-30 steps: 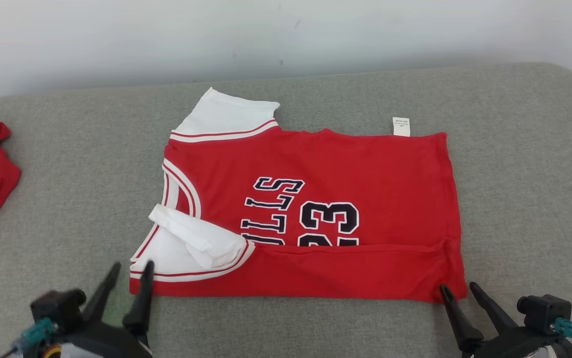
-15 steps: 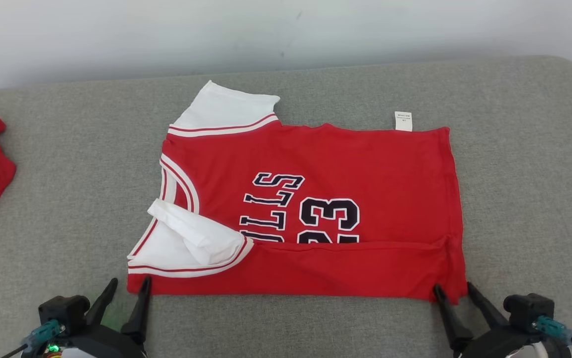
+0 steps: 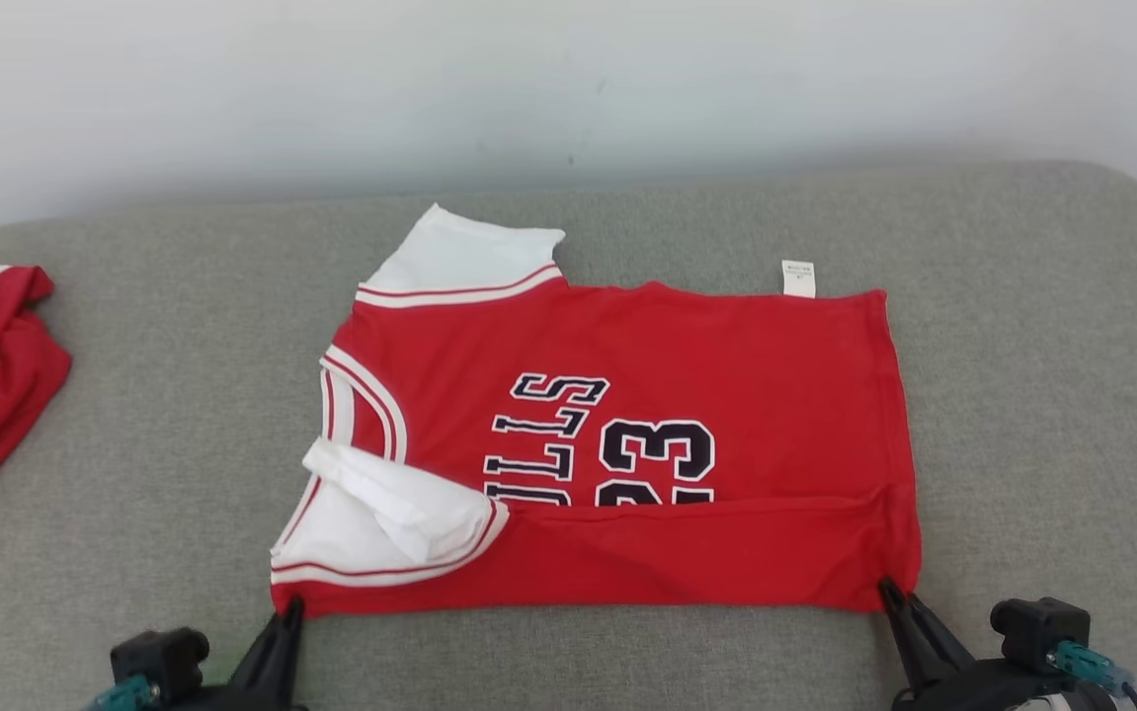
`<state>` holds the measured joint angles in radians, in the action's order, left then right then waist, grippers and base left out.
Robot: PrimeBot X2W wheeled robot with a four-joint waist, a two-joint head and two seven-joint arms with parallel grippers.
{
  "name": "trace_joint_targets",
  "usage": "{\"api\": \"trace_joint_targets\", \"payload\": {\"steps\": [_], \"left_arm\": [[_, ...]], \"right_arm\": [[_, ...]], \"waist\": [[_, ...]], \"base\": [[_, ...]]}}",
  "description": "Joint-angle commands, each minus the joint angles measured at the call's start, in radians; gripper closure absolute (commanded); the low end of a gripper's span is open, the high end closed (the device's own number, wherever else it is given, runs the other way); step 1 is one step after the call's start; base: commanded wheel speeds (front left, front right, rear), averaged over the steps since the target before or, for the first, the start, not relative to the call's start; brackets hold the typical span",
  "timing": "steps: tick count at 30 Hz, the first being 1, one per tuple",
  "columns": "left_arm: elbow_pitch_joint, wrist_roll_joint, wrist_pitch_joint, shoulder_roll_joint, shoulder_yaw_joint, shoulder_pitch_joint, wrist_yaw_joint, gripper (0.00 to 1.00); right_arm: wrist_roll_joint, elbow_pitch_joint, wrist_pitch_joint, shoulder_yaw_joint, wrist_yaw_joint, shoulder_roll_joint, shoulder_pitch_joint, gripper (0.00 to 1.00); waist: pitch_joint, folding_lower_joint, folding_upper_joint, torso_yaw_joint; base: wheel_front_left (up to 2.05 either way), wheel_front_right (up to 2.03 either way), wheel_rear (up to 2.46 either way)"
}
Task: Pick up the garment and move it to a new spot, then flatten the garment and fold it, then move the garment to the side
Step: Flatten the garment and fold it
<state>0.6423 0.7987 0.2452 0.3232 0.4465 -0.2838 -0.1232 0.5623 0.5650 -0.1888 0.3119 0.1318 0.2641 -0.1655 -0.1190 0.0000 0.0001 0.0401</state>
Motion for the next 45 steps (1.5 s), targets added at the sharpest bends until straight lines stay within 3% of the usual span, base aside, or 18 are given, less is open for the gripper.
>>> {"api": "trace_joint_targets", "payload": {"steps": [1, 7, 13, 18, 19, 20, 21, 25, 31, 37, 45], "left_arm": [[-0.001, 0.01, 0.008, 0.0, -0.006, 0.035, 0.0, 1.0], [-0.099, 0.023, 0.018, -0.01, -0.024, 0.159, 0.016, 1.0], [-0.24, 0.019, 0.016, -0.019, -0.013, 0.29, 0.069, 1.0], [-0.291, 0.014, 0.002, -0.032, 0.012, 0.34, 0.091, 1.0], [-0.293, 0.01, 0.003, -0.034, 0.015, 0.344, 0.097, 1.0], [-0.293, 0.003, 0.003, -0.035, 0.016, 0.347, 0.102, 0.62], [-0.295, -0.005, 0.006, -0.033, 0.017, 0.343, 0.106, 0.0], [-0.325, -0.045, 0.019, -0.027, -0.03, 0.321, 0.127, 0.0], [-0.438, -0.127, 0.02, -0.047, -0.176, 0.319, 0.149, 0.0], [-0.55, -0.248, 0.02, -0.087, -0.337, 0.342, 0.135, 0.0], [-0.579, -0.421, 0.02, -0.105, -0.403, 0.356, 0.103, 0.0]], "right_arm": [[0.013, -0.003, -0.007, 0.005, -0.002, 0.012, 0.005, 1.0], [0.041, -0.055, 0.01, -0.02, -0.002, 0.056, 0.099, 1.0], [0.032, -0.165, 0.081, -0.093, -0.002, 0.086, 0.238, 1.0], [0.006, -0.231, 0.16, -0.159, -0.002, 0.073, 0.311, 1.0], [-0.001, -0.233, 0.179, -0.172, -0.002, 0.063, 0.318, 0.88], [-0.011, -0.244, 0.185, -0.182, -0.002, 0.055, 0.322, 0.2], [-0.017, -0.254, 0.192, -0.191, -0.002, 0.045, 0.323, 0.0], [-0.065, -0.317, 0.171, -0.215, -0.002, 0.009, 0.312, 0.0], [-0.114, -0.382, 0.059, -0.237, -0.002, -0.022, 0.284, 0.0], [-0.165, -0.408, -0.043, -0.231, -0.002, -0.067, 0.239, 0.0], [-0.269, -0.429, -0.076, -0.225, -0.002, -0.115, 0.219, 0.0]], "waist": [[0.044, 0.0, -0.0001, -0.015], [0.112, 0.0, -0.0001, -0.046], [0.135, 0.0, -0.0001, -0.08], [0.133, 0.0, -0.0001, -0.091], [0.133, 0.0, -0.0001, -0.091], [0.134, 0.0, -0.0001, -0.092], [0.134, 0.0, -0.0001, -0.092], [0.134, 0.0, -0.0001, -0.081], [0.13, 0.0, -0.0001, -0.065], [0.129, 0.0, -0.0001, -0.045], [0.132, 0.0, -0.0001, -0.033]], "base": [[0.0, 0.0, 0.0], [0.0, 0.0, 0.0], [0.0, 0.0, 0.0], [0.0, 0.0, 0.0], [0.0, 0.0, 0.0], [0.0, 0.0, 0.0], [0.0, 0.0, 0.0], [0.0, 0.0, 0.0], [0.0, 0.0, 0.0], [0.0, 0.0, 0.0], [0.0, 0.0, 0.0]]}}
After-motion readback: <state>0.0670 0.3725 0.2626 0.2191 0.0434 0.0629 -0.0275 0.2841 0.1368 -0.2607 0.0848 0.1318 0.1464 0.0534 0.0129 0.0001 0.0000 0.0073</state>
